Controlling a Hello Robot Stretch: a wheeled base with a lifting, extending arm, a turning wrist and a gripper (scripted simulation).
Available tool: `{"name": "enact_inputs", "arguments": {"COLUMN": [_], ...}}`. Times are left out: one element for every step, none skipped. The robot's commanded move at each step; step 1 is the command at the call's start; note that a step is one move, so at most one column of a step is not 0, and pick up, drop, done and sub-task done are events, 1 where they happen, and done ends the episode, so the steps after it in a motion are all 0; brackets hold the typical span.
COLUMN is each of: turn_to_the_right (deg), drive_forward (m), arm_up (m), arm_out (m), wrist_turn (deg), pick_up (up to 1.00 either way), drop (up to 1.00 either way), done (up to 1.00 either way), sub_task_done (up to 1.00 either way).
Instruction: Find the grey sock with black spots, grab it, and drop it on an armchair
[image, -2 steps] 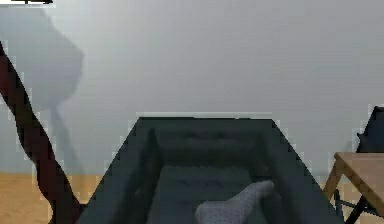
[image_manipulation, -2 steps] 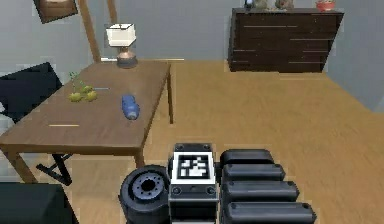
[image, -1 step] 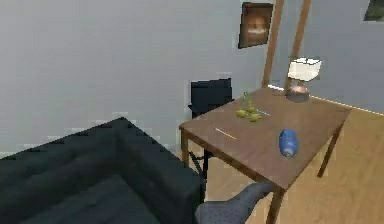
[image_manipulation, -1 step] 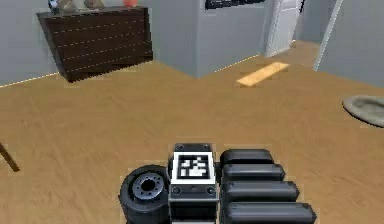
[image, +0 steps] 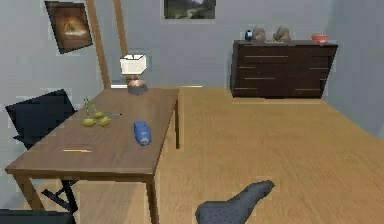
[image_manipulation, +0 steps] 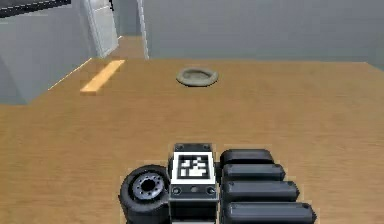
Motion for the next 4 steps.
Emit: {"name": "enact_inputs", "arguments": {"turn_to_the_right": [15.0,-45.0,-45.0,-24.0], "drive_forward": [0.0,0.0,0.0,0.0], "arm_up": [0.0,0.0,0.0,0.0], "arm_out": [0.0,0.0,0.0,0.0], "wrist_turn": [0.0,0.0,0.0,0.0], "pick_up": [0.0,0.0,0.0,0.0], "drop": [0.0,0.0,0.0,0.0], "done": [0.0,0.0,0.0,0.0], "sub_task_done": [0.0,0.0,0.0,0.0]}}
